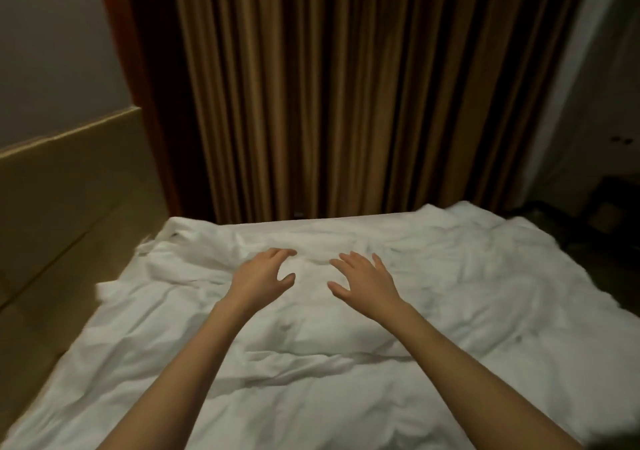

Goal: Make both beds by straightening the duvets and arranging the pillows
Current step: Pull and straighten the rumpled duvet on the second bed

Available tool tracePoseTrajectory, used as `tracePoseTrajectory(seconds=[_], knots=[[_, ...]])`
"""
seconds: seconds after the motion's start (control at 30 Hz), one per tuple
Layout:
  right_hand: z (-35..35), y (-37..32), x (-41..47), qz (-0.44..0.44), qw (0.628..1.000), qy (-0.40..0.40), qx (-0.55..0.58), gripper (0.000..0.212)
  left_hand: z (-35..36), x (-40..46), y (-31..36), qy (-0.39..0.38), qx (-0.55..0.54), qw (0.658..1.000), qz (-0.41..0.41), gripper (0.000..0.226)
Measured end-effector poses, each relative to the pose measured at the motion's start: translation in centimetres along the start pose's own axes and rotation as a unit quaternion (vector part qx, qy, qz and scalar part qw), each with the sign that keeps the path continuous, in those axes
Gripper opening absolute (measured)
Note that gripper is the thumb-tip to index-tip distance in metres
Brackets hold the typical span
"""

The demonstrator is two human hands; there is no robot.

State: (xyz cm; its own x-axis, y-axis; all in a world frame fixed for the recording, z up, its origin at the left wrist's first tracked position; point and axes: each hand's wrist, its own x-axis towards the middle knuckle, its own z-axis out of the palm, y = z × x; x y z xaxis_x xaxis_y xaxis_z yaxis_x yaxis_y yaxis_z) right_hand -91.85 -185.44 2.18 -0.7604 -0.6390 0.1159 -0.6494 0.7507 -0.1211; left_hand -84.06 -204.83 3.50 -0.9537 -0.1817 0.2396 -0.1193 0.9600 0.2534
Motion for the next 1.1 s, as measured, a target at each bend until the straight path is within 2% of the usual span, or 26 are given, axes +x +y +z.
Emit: tracePoseTrajectory(seconds=[0.2, 0.63, 0.87, 1.1], knots=[[-3.3, 13.7, -8.0, 0.098, 0.995, -0.002, -0.023, 0.055, 4.3, 4.4, 16.4, -0.013, -0.026, 0.994, 0.104, 0.048], [-9.9, 42.8, -24.2, 0.233, 0.972, -0.004, -0.039, 0.056, 14.7, 9.9, 48.7, -0.067, -0.066, 0.968, 0.232, 0.050], [-10.4, 56.7, -26.8, 0.279, 0.960, 0.025, -0.023, 0.055, 20.3, 16.2, 61.0, -0.100, -0.045, 0.959, 0.262, 0.050], [-12.3, 74.1, -23.0, 0.295, 0.955, 0.019, -0.042, 0.056, 27.1, 28.2, 73.3, -0.092, -0.050, 0.957, 0.269, 0.052]])
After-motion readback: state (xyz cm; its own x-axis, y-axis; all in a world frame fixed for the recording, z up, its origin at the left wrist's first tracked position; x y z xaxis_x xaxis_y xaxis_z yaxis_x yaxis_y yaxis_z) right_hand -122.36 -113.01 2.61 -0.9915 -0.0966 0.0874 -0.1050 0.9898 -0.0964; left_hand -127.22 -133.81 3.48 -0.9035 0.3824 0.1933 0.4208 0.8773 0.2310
